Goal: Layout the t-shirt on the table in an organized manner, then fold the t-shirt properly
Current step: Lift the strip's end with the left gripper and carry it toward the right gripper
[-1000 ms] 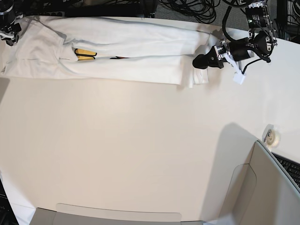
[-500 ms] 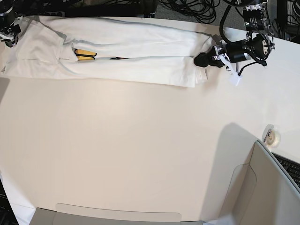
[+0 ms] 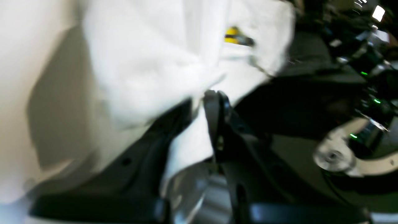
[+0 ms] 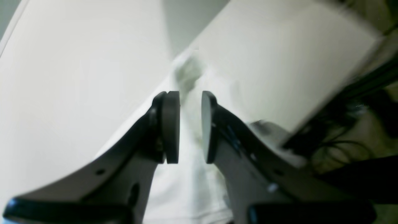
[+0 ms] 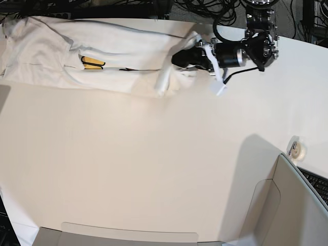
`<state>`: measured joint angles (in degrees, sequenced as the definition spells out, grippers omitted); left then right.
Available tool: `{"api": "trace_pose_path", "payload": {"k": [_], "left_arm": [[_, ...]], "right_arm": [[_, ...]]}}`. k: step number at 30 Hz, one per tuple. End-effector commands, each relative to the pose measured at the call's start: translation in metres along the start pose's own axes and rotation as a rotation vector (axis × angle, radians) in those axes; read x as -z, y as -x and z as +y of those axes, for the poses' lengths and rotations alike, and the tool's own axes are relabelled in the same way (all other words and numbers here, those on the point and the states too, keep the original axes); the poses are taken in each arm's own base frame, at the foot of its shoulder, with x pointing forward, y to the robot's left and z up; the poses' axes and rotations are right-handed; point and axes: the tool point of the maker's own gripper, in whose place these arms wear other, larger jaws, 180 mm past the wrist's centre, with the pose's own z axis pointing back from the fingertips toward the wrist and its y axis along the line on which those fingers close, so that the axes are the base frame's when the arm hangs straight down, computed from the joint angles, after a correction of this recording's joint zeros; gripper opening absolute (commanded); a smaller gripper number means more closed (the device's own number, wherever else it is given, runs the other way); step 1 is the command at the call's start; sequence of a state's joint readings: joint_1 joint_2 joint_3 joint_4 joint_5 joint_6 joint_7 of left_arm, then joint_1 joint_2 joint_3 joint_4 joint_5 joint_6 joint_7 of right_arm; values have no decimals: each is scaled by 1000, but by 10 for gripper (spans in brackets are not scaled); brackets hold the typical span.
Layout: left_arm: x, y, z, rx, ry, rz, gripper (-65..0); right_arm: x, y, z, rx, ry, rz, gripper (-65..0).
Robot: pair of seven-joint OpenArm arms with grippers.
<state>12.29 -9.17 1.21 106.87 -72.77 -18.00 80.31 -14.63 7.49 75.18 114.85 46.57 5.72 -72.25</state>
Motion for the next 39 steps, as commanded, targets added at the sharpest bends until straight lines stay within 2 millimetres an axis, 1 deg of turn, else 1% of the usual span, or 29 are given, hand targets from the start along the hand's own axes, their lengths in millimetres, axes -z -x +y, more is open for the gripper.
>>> {"api": "trace_pose_path", "payload": {"k": [1,3,7,8,12,15,18,20,21,23,25,27,30,33,36,39], "left_arm": [[10,-4,-14,22,40,-11,-650],[31,-9,-29,70,72,8,-650],[52,-26,-40,155,95,48,-650],[55,-29,-40,163,98,55,-650],[68,-39,-43,196,119,91,-650],[75,-43,-49,226,133,117,-650],[81,-41,-55,252,147,141,-650],[87,-41,-63,279,166,160,-650],[92,-43,-73,295,191,155,-650],[99,-44,-85,319,217,159,-650],[107,-40,-96,353,243,188,-650],[113,-38,-102,380,257,216,-650],[124,-37,-117,401,296,218,-650],[138,-33,-129,416,328,247,-650],[146,-34,-139,429,353,232,-650],[152,-33,-140,432,357,237,-650]], "right_arm": [[-6,-21,-1,-25,3,-61,-524],[-13,-32,-11,-23,31,-92,-524],[-26,-43,-35,-16,110,-129,-524],[-28,-45,-39,-24,129,-133,-524],[-29,-43,-58,-45,222,-118,-524],[-31,-41,-67,-67,276,-108,-524],[-34,-43,-74,-80,318,-109,-524],[-36,-52,-76,-102,335,-124,-524],[-36,-55,-77,-106,339,-127,-524],[-35,-56,-80,-105,347,-124,-524],[-34,-64,-80,-115,347,-133,-524],[-34,-65,-80,-117,347,-135,-524],[-34,-66,-80,-118,348,-136,-524],[-37,-66,-86,-131,378,-129,-524],[-37,-66,-86,-132,382,-131,-524],[-37,-65,-86,-130,383,-129,-524]]}}
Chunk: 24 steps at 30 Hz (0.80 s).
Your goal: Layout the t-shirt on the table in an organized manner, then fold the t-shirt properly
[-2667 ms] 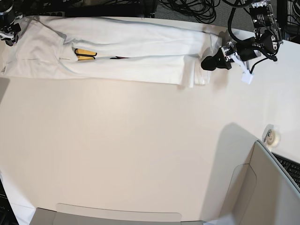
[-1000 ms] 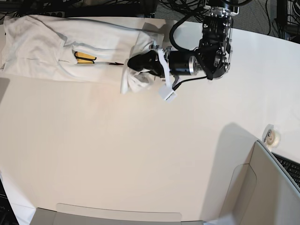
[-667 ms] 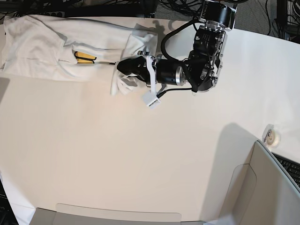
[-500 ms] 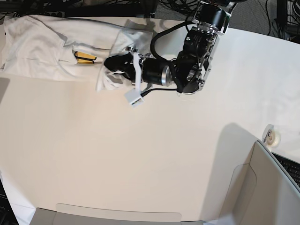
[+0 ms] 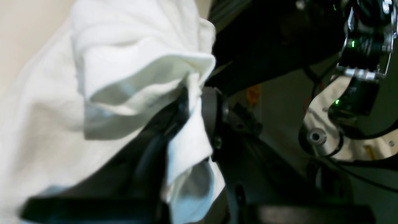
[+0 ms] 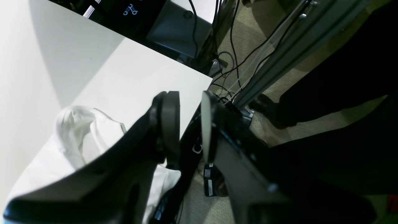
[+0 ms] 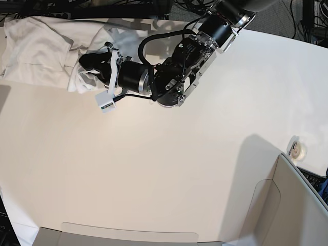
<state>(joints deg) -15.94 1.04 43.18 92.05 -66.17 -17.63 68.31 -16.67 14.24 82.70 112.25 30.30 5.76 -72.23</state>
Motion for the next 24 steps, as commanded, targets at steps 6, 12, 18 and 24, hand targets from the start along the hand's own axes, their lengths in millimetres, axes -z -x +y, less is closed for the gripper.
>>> {"api": "trace_pose_path", "payload": {"k": [6,12,18,24], "left_arm": [[13,-6,7,-33,16,-38,-650],[19,-4,6,-44,24,-43,-635],[25,-9,-2,-56,52,-71,-345],[29,-16,-8,-77,69,-134,-294]], "right_arm": [[-4,-16,-1,-23,7,-53,-524],[-4,-14,0,-25,3,-45,-524],[-4,-13,2,-24,-3,-43,-524],[-4,-13,2,-24,-3,-43,-524]]}}
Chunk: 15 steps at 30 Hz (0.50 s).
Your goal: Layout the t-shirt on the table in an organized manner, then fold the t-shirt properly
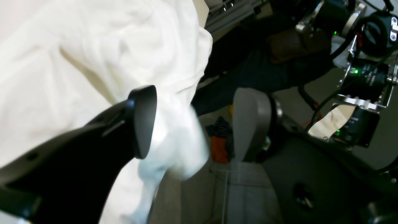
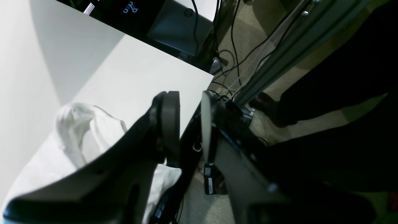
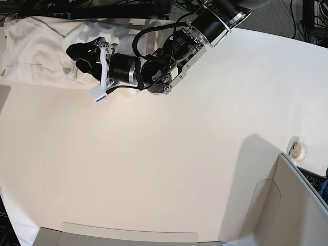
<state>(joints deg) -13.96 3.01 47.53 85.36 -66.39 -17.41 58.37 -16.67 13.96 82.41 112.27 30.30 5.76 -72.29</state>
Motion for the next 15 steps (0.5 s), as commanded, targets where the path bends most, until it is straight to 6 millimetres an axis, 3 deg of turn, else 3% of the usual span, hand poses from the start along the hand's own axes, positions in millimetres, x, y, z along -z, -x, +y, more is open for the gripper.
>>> {"api": "trace_pose_path", "payload": {"k": [1,5,10,13,15], "left_arm": [[-1,-22,-13,38,34,-55,-300],[-6,-24,-14,60,30,-58,-343],[-25,-19,-8,97,-8,-47,-489],[-40,-18,2,98,-48,-54,-552],[-46,-16,9,90,-67,-55,-552]], "right_arm": [[-4,-16,0,-23,0,-50,-524],[-4,-15,1,-21,-1,-50,-524],[-3,-16,2,-21,-7,-51,-524],[-2,-16,10,-139,-49,-50,-522],[4,-9,12,-246,-88,-21,-518]]}}
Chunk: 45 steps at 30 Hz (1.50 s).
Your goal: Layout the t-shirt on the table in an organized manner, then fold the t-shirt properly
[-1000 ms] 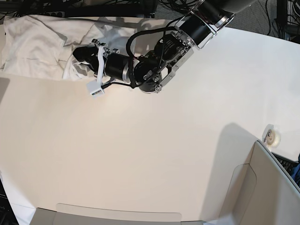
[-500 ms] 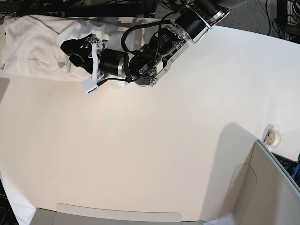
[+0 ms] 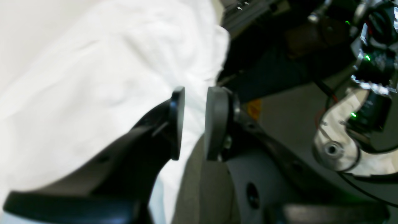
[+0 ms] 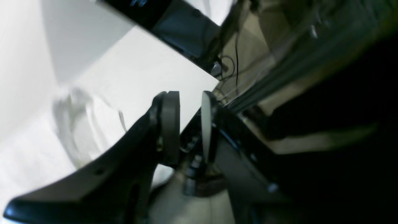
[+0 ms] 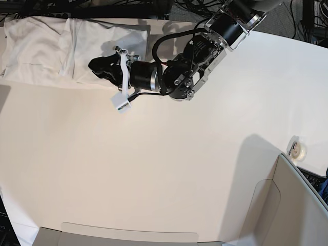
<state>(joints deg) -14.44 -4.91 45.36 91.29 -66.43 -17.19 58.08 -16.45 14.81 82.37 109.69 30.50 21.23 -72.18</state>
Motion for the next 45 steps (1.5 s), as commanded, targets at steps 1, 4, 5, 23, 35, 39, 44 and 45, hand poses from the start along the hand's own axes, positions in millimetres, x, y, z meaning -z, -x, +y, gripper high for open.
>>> {"api": "trace_pose_path", "payload": {"k": [1,4,5,23,35,39,44,45], "left_arm": [[-4,-14,-6,21,20,-40,-547],[-10,-4,4,9,-9,-23,-525],[-13,-1,8,3,-19,-22,-519],[-21,16,39,-65,-85,1,-515],[-21,14,39,-67,-87,-12,-515],[-21,16,43,-78,-93,-8,-515],[-24,13,47,-86,-102,-21,-515],[-26,11,48,-88,-105,-31,-515]], "right_arm": [[1,-15,-3,-75,-12,-31,-506],[20,-2,-8,-128,-65,37,-471],[28,2,-7,-97,-90,52,-473],[37,2,47,168,-605,59,-205],[42,24,94,29,-725,115,-189],[42,28,98,20,-735,129,-186],[46,43,92,7,-687,173,-184],[48,46,89,-2,-664,186,-175]]}}
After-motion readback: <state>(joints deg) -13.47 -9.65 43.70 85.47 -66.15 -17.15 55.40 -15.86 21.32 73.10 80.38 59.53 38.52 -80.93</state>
